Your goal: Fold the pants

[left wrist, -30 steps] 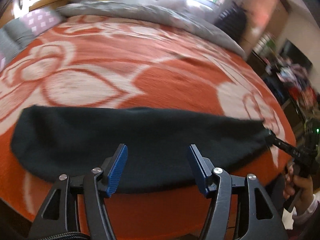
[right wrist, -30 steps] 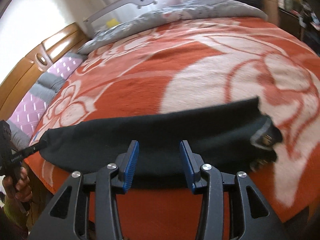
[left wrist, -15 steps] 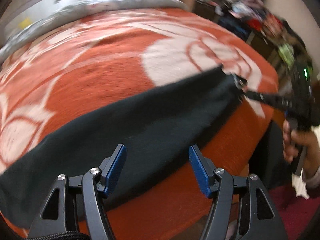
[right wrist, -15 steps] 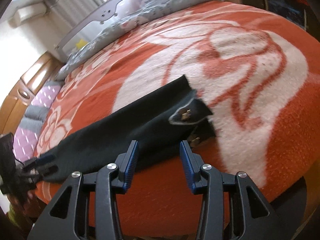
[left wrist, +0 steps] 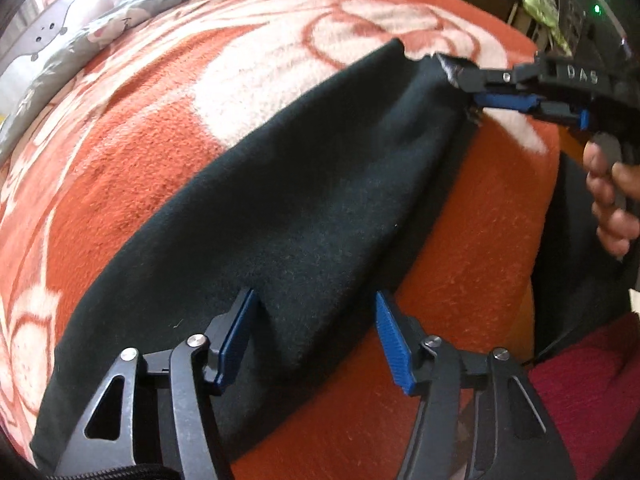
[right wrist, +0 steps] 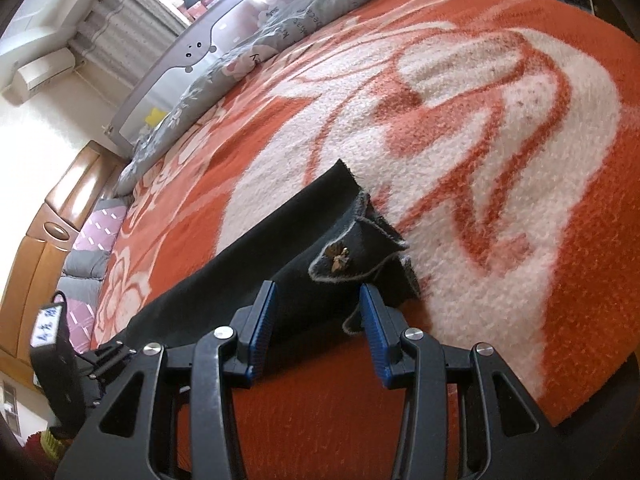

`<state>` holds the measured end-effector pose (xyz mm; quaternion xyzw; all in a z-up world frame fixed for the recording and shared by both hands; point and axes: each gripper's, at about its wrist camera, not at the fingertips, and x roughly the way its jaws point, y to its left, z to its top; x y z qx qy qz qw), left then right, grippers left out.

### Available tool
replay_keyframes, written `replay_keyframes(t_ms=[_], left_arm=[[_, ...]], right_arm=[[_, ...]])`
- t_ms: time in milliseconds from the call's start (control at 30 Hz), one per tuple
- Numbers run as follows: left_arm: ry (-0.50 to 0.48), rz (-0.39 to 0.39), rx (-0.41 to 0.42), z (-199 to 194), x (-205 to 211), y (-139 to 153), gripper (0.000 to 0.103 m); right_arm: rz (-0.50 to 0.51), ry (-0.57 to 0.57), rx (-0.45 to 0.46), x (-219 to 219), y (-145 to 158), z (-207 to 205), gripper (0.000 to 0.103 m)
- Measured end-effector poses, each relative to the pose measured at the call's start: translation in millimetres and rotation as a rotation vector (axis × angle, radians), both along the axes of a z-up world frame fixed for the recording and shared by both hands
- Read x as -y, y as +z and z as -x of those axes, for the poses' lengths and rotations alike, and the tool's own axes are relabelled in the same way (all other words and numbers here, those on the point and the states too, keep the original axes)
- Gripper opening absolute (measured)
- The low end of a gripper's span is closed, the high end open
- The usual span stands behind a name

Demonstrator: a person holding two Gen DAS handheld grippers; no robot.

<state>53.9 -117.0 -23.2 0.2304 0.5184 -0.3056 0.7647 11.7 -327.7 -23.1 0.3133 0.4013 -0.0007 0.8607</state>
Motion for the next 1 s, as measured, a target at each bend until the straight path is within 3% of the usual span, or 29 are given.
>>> replay_keyframes(t_ms=[133, 267, 367, 600, 1000], left_arm=[[-0.010, 0.001, 0.001, -2, 0, 1, 0.038], [-0.027, 0.025, -0.003, -3, 1, 5, 0.011], [-0.052, 0.016, 0.033, 1, 2, 8, 0.007], [-0.059, 0.066, 0.058, 10, -11, 31, 0.005], [-0.058, 0.040, -0.016, 5, -3, 8, 0.008]], right_arm=[[-0.003, -0.011, -0.014, 4, -6, -6, 0.044], [0.012, -0.018, -0.024, 3, -7, -7, 0.014], [0.033, -0.010, 0.001, 0, 1, -4, 0.007], [0.030, 0.000, 0.047, 4, 23, 6, 0.007], [-0.017, -0.030, -0.058, 12, -13, 10, 0.006]])
